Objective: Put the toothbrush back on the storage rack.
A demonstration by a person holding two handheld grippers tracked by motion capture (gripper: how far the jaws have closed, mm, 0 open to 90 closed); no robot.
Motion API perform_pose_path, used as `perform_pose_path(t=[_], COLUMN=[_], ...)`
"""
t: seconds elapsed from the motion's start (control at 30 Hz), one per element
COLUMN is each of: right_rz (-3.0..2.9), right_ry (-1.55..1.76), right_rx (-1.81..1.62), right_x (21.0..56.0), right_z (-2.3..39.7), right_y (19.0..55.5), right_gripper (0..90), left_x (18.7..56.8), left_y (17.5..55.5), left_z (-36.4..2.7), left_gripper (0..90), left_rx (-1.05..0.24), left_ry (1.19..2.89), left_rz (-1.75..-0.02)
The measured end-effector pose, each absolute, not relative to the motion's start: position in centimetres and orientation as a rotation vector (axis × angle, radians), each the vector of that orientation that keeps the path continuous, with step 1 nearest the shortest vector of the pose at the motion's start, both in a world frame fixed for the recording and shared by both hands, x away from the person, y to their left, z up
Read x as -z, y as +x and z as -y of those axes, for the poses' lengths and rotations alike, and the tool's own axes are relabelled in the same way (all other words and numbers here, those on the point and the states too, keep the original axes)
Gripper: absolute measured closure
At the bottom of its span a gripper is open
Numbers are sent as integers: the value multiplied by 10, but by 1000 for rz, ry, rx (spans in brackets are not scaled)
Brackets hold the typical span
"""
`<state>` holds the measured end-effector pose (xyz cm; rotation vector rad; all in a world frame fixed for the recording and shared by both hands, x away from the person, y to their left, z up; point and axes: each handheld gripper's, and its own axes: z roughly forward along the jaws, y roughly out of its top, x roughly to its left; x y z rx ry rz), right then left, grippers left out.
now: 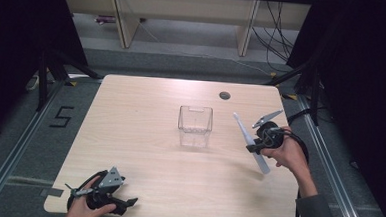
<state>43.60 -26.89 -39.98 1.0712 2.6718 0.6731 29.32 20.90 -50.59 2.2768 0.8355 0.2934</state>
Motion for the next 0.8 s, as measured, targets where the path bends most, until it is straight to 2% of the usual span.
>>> perform_pose_path(t=[0.4, 0.8], right_rz=[-2427, -2284], right_ry=[1039, 1015], right_rx=[-1063, -1247], right_x=[390, 396], right_z=[278, 271], right_y=[437, 442], right_gripper=[670, 670], left_x=[506, 507], left_y=[294, 293], left_z=[-209, -209], left_gripper=[154, 154], left_rx=[-298, -293], left_ry=[2283, 2261], left_rz=[-832, -848])
